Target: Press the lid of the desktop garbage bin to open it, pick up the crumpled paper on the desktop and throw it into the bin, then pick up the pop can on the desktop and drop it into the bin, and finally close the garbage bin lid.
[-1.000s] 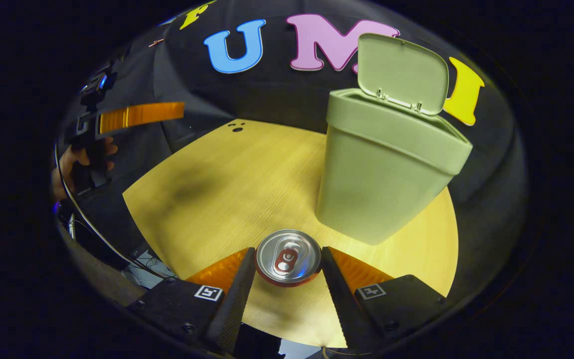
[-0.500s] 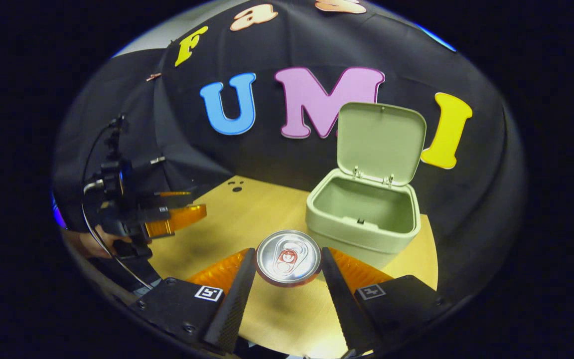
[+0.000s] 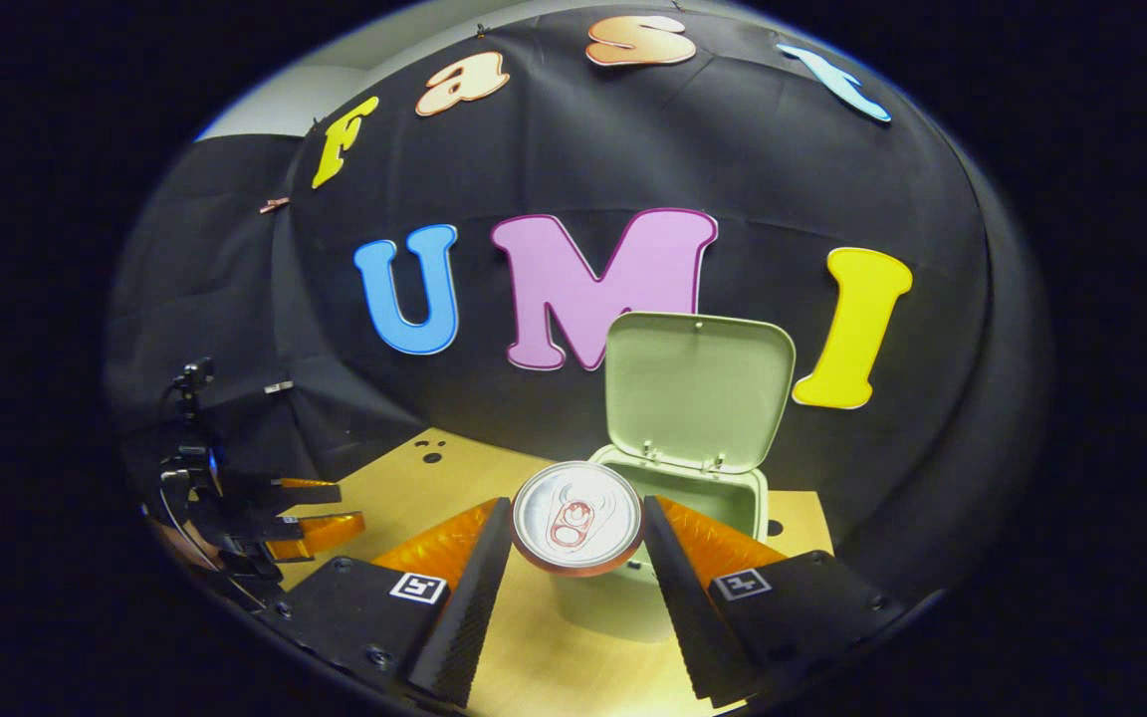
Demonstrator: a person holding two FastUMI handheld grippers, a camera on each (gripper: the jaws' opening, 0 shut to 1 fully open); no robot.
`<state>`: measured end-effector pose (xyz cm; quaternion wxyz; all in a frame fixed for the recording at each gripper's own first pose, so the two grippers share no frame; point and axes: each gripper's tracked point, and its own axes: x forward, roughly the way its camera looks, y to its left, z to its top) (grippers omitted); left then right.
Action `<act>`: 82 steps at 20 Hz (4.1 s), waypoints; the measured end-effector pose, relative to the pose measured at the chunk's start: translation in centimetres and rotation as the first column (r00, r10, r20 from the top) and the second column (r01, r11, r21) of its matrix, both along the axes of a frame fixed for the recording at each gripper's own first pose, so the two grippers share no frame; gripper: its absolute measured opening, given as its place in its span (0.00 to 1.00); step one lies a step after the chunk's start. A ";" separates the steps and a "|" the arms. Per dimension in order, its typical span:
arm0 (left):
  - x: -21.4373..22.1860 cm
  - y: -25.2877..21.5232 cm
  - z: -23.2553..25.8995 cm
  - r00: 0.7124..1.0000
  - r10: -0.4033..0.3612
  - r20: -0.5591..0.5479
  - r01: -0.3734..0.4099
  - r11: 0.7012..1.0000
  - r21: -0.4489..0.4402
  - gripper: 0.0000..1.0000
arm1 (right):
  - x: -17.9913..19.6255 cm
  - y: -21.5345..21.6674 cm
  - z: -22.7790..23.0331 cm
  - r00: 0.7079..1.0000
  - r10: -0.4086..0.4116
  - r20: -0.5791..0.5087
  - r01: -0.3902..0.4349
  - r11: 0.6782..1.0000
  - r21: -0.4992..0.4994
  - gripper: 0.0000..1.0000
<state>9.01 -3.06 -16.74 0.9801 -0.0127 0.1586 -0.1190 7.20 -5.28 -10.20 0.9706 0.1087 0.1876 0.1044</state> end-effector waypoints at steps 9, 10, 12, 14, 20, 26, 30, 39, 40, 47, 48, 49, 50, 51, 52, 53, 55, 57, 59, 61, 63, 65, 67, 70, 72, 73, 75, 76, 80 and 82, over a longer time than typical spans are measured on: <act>1.1 -0.6 -0.4 1.000 0.021 -0.003 -0.021 1.000 0.006 0.96 | 4.3 -4.9 -6.9 0.979 -0.083 -0.186 0.075 0.996 -0.047 0.82; 1.2 -0.5 -0.6 1.000 0.027 -0.009 -0.027 1.000 0.007 0.96 | 4.4 -4.9 -7.7 0.973 -0.080 -0.217 0.072 0.996 -0.045 0.82; 1.3 -0.4 -0.6 0.999 0.037 -0.011 -0.037 0.999 0.008 0.96 | 4.2 -5.1 -9.2 0.958 -0.073 -0.276 0.064 0.997 -0.042 0.82; 1.5 -0.4 -0.6 0.999 0.043 -0.009 -0.043 0.999 0.007 0.96 | 4.2 -5.2 -10.1 0.948 -0.071 -0.309 0.053 0.997 -0.064 0.82; 1.4 -0.3 -0.8 0.999 0.050 -0.013 -0.050 0.999 0.001 0.96 | 3.2 -6.2 -12.2 0.922 -0.080 -0.378 0.043 0.994 -0.103 0.83; 0.7 -0.1 -0.7 0.999 0.053 -0.011 -0.053 0.999 0.008 0.96 | 2.6 -6.4 -13.2 0.907 -0.086 -0.411 0.054 0.995 -0.088 0.84; 0.1 0.3 -0.6 0.998 0.063 -0.009 -0.062 0.998 0.010 0.96 | 2.5 -6.2 -13.1 0.908 -0.085 -0.410 0.054 0.995 -0.086 0.84; -1.0 0.7 0.0 0.998 0.068 0.005 -0.068 0.997 0.020 0.96 | 2.8 -6.3 -9.1 0.951 -0.105 -0.291 0.106 0.994 -0.013 0.97; -1.2 0.7 0.0 0.998 0.067 0.007 -0.068 0.998 0.021 0.96 | 3.1 -6.6 -8.0 0.960 -0.118 -0.255 0.120 0.993 -0.006 0.97; -2.9 0.8 1.0 0.999 0.034 0.029 -0.035 0.999 0.012 0.96 | 5.7 -7.6 -1.2 0.977 -0.195 -0.082 0.194 0.981 -0.024 0.97; -3.3 0.9 1.1 0.999 0.026 0.031 -0.026 1.000 0.008 0.96 | 6.8 -7.0 -0.3 0.976 -0.208 -0.061 0.207 0.978 -0.033 0.97; -3.6 0.9 1.2 0.999 0.015 0.034 -0.015 1.000 0.005 0.96 | 7.2 -7.1 0.7 0.975 -0.221 -0.041 0.219 0.975 -0.038 0.96; -3.8 0.9 1.1 0.999 0.005 0.036 -0.005 1.000 0.004 0.96 | 7.7 -7.1 1.7 0.973 -0.231 -0.024 0.230 0.972 -0.037 0.97; -4.2 0.9 1.0 0.999 -0.010 0.034 0.010 1.000 0.004 0.96 | 8.2 -7.2 2.7 0.970 -0.242 -0.005 0.242 0.970 -0.026 0.96; -4.5 1.0 0.9 0.999 -0.020 0.034 0.020 1.000 0.005 0.96 | 9.0 -7.3 3.8 0.967 -0.256 0.016 0.256 0.967 -0.010 0.96; -4.7 1.1 1.0 0.999 -0.029 0.035 0.029 1.000 0.005 0.96 | 9.7 -7.6 4.7 0.962 -0.271 0.033 0.271 0.962 0.002 0.96; -5.2 1.4 1.0 0.999 -0.041 0.035 0.041 0.999 0.000 0.96 | 10.9 -8.1 6.1 0.954 -0.295 0.058 0.295 0.955 0.017 0.96; -5.8 1.6 0.9 0.998 -0.050 0.033 0.051 0.999 -0.004 0.96 | 12.2 -8.6 7.1 0.947 -0.311 0.081 0.311 0.950 0.004 0.96; -6.4 1.9 0.9 0.998 -0.060 0.030 0.061 0.998 -0.006 0.96 | 13.5 -9.0 8.0 0.943 -0.317 0.101 0.321 0.947 -0.023 0.96; -6.8 2.2 0.8 0.998 -0.065 0.027 0.066 0.998 -0.008 0.96 | 15.1 -9.3 8.8 0.941 -0.316 0.124 0.325 0.944 -0.058 0.96; -7.1 2.3 0.8 0.998 -0.065 0.027 0.065 0.998 -0.010 0.96 | 15.7 -9.8 9.1 0.942 -0.312 0.121 0.321 0.945 -0.064 0.96; -7.2 2.6 0.8 0.998 -0.058 0.028 0.058 0.998 -0.011 0.96 | 17.3 -9.3 8.8 0.946 -0.307 0.100 0.313 0.948 -0.050 0.96; -7.3 2.9 0.9 0.999 -0.045 0.030 0.046 0.999 -0.015 0.96 | 18.5 -9.5 8.0 0.945 -0.316 0.083 0.321 0.946 -0.055 0.96; -7.3 3.3 1.1 0.999 -0.017 0.036 0.018 1.000 -0.014 0.96 | 20.1 -9.4 6.7 0.948 -0.315 0.053 0.317 0.947 -0.045 0.96; -7.3 3.2 1.2 0.999 -0.001 0.038 0.002 1.000 -0.019 0.96 | 20.7 -9.3 5.8 0.951 -0.306 0.030 0.307 0.951 -0.039 0.96; -7.3 3.2 1.1 0.999 0.006 0.037 -0.005 1.000 -0.018 0.96 | 20.8 -9.3 5.3 0.953 -0.301 0.016 0.302 0.952 -0.042 0.96; -7.3 3.0 1.2 0.999 0.013 0.039 -0.013 1.000 -0.015 0.96 | 20.8 -9.2 4.9 0.956 -0.293 0.002 0.293 0.956 -0.031 0.96; -7.4 2.9 1.2 0.999 0.014 0.040 -0.013 1.000 -0.016 0.96 | 20.6 -9.3 4.8 0.958 -0.288 -0.005 0.288 0.957 -0.029 0.96; -7.3 2.2 1.0 0.999 0.003 0.039 -0.003 1.000 -0.022 0.96 | 18.5 -8.5 4.7 0.967 -0.256 -0.012 0.255 0.966 -0.049 0.97; -7.3 2.0 1.0 0.999 -0.005 0.045 0.006 1.000 -0.019 0.96 | 16.9 -8.0 4.2 0.970 -0.242 -0.027 0.239 0.968 -0.075 0.97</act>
